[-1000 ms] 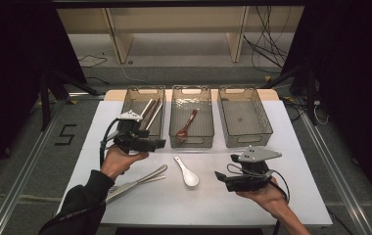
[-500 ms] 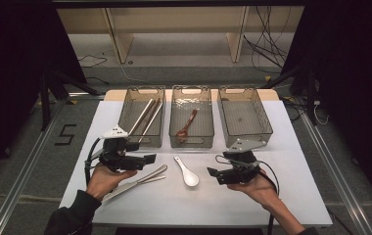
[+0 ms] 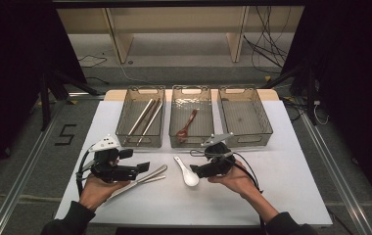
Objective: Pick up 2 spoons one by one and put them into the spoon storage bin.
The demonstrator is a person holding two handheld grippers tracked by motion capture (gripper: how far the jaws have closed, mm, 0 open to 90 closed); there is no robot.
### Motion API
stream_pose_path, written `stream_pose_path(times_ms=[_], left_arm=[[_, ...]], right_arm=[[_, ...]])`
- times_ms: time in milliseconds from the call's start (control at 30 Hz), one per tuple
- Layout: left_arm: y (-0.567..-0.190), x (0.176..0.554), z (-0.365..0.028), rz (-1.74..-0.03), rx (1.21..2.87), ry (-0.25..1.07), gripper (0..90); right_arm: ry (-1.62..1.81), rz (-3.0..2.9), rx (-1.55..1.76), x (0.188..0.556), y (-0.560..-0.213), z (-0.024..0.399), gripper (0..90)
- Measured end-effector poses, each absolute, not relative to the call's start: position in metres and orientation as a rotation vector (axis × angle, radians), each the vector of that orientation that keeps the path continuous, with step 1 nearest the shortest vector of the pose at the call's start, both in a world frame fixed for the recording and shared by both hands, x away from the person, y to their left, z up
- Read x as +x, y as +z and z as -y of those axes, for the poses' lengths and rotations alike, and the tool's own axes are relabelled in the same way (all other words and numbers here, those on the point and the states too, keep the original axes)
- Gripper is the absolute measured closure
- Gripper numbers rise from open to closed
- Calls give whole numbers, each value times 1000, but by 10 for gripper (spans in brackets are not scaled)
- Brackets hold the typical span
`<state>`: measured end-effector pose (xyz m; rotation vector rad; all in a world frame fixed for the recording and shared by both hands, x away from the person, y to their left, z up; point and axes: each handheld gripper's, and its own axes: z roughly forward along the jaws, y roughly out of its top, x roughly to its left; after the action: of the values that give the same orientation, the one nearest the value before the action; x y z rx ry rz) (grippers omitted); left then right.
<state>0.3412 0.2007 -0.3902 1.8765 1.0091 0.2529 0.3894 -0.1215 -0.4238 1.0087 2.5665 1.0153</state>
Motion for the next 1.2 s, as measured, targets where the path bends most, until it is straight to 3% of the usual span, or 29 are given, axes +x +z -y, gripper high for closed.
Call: stream_pose_path(times_ms=[500, 1200], left_arm=[[-393, 335, -204, -1002, 1892, 282, 159], [-394, 333, -203, -981, 1900, 281, 159]], right_arm=[[863, -2671, 1002, 412, -446, 92, 338], [760, -2755, 982, 424, -463, 67, 522]])
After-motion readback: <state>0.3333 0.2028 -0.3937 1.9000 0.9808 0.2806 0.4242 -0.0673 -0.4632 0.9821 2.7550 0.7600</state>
